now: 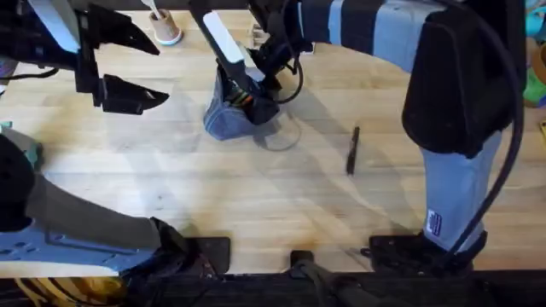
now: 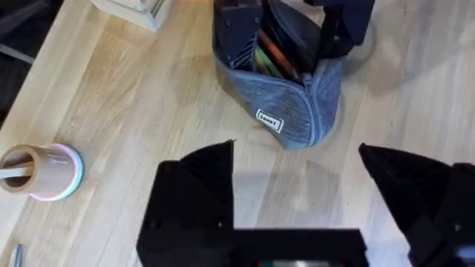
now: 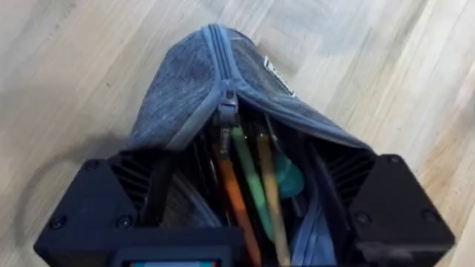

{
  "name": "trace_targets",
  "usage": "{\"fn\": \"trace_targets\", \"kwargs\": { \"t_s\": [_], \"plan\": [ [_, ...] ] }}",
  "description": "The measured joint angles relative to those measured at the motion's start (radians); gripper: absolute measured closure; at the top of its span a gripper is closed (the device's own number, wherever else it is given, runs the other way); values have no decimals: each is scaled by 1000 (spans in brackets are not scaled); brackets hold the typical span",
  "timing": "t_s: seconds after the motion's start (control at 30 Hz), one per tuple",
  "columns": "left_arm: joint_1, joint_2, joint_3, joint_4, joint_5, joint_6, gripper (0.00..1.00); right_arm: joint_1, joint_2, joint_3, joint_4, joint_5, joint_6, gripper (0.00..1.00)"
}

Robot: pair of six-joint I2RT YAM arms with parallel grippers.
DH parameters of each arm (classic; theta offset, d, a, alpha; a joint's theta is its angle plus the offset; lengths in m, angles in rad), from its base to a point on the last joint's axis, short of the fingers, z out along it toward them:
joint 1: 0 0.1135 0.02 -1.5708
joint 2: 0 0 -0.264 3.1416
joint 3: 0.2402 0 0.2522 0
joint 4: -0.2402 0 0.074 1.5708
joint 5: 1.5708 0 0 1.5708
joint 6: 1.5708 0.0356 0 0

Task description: Unzip the bag, pick up the pens from the table one at a time and place them inside, then zip the bag closed.

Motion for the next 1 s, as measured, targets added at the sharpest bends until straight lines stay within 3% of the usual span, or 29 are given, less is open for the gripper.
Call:
{"fn": "trace_targets", "kwargs": {
  "t_s": [0.33, 0.67, 0.83, 1.0],
  "plan": [
    [0, 0, 0, 0, 0, 0, 5, -1, -31, 0, -78, 10, 0, 8],
    [0, 0, 0, 0, 0, 0, 6, -45, -377, 1, -409, 43, 21, 8],
    [0, 0, 0, 0, 0, 0, 8, -77, -486, 1, -435, 222, 185, 7],
    [0, 0, 0, 0, 0, 0, 6, -84, -501, 1, -443, 559, 446, 7]
  ]
}}
